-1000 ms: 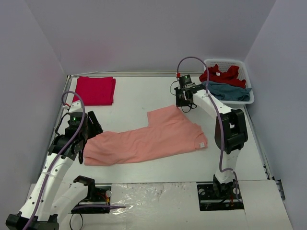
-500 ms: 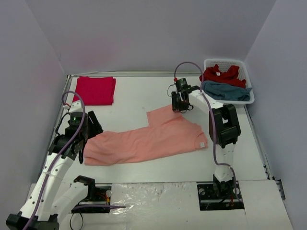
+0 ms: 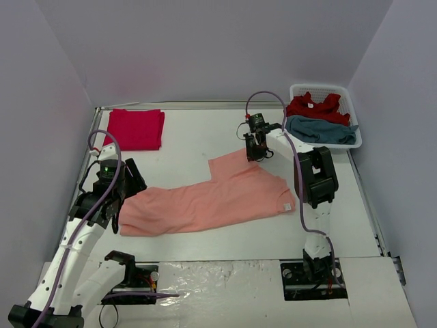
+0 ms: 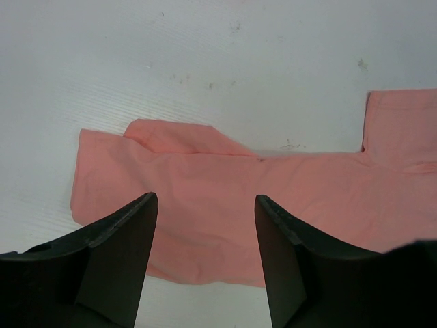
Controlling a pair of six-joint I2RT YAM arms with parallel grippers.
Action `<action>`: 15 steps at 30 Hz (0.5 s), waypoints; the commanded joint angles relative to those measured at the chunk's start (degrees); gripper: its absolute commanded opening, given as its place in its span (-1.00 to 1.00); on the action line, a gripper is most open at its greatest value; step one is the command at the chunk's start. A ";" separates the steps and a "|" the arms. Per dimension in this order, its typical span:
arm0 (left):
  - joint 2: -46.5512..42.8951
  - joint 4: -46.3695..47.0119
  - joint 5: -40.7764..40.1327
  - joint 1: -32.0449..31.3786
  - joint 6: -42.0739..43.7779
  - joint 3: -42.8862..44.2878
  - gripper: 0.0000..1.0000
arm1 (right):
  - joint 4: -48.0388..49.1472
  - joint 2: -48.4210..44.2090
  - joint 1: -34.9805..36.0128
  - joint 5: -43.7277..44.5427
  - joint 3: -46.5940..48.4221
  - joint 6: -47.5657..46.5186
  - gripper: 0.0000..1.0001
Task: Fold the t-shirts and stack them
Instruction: Flatten out the tshirt
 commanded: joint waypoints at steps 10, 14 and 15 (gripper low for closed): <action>0.36 1.10 0.66 0.27 -0.02 0.08 0.15 | -1.91 -4.67 0.78 2.81 0.89 -0.01 -1.00; 0.63 0.93 0.58 0.27 -0.37 -0.18 0.17 | -3.49 -8.63 0.69 9.84 0.71 0.34 -1.00; 0.37 1.10 0.66 0.27 -0.63 -0.27 0.18 | -3.85 -10.12 0.69 10.90 0.63 0.35 -1.00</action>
